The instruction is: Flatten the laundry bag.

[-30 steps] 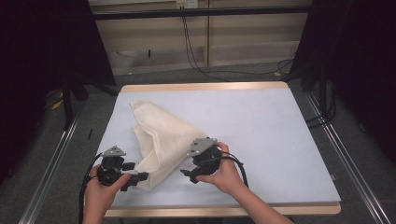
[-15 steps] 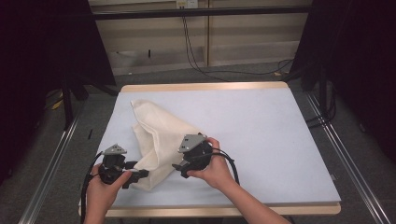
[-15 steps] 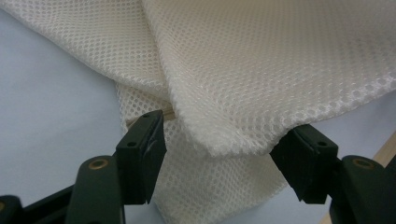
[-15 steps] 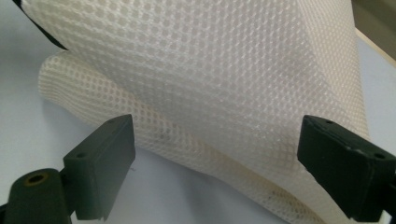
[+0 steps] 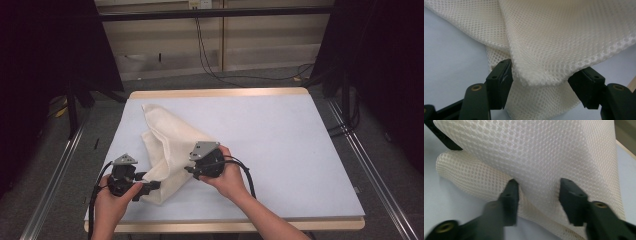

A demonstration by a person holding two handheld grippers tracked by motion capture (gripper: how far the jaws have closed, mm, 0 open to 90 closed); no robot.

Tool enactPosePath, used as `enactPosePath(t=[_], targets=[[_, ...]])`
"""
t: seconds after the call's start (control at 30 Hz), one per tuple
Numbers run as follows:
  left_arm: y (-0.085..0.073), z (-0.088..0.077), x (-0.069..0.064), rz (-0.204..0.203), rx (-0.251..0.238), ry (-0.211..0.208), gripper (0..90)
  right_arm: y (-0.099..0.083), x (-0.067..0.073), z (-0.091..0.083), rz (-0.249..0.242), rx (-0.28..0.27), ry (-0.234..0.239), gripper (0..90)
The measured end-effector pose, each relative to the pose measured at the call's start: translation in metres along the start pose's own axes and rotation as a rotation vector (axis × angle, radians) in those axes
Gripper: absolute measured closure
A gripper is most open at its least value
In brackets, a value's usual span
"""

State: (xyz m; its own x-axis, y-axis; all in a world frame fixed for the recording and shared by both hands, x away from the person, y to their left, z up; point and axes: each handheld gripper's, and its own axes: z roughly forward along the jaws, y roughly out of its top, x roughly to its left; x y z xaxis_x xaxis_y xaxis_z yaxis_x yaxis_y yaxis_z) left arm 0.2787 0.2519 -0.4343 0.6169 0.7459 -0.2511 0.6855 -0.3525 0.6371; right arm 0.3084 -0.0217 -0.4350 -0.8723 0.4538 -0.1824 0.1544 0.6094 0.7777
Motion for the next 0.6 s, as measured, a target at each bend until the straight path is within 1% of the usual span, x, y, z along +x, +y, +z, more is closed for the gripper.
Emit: enactPosePath(t=[0.07,0.1,0.13,0.17,0.2,0.23,0.33,0.43,0.47,0.5,0.53,0.57,0.6], targets=[[0.000,0.000,0.001,0.003,0.004,-0.001,34.8,0.002,-0.001,-0.001,0.009,-0.008,-0.006,67.8],[0.000,0.000,0.001,0.005,0.005,-0.002,34.2,0.003,-0.002,-0.002,0.025,-0.004,-0.002,71.5],[-0.001,-0.001,0.001,0.010,0.008,0.005,33.8,0.003,-0.002,-0.002,0.035,-0.007,-0.003,77.1],[-0.001,0.000,0.001,0.005,0.003,0.003,33.1,0.003,-0.004,-0.003,0.058,-0.015,0.003,80.8],[-0.001,0.000,0.001,0.005,0.003,0.002,32.5,0.004,-0.004,-0.003,0.069,-0.015,0.000,83.4],[-0.001,0.000,0.001,0.000,-0.001,0.005,31.8,0.003,-0.006,-0.003,0.072,-0.024,-0.004,84.3],[-0.001,0.000,0.002,-0.001,0.008,0.006,30.0,0.002,-0.010,-0.004,0.114,-0.035,0.006,85.2],[-0.002,0.000,0.003,-0.001,0.010,0.005,29.6,0.002,-0.011,-0.005,0.133,-0.046,0.005,85.4],[-0.002,0.001,0.003,-0.007,0.006,0.006,29.0,0.002,-0.014,-0.007,0.158,-0.057,0.002,85.6],[-0.002,0.000,0.003,0.003,0.013,0.006,28.6,0.002,-0.016,-0.008,0.164,-0.062,0.004,85.5],[-0.002,0.001,0.003,0.004,0.012,0.008,28.1,0.002,-0.017,-0.009,0.176,-0.068,0.006,85.6],[-0.002,0.001,0.002,-0.007,0.009,0.006,27.9,0.002,-0.018,-0.010,0.185,-0.071,0.003,85.6],[-0.002,0.002,0.002,-0.009,0.008,0.006,27.5,0.002,-0.020,-0.012,0.194,-0.076,-0.002,85.7]])
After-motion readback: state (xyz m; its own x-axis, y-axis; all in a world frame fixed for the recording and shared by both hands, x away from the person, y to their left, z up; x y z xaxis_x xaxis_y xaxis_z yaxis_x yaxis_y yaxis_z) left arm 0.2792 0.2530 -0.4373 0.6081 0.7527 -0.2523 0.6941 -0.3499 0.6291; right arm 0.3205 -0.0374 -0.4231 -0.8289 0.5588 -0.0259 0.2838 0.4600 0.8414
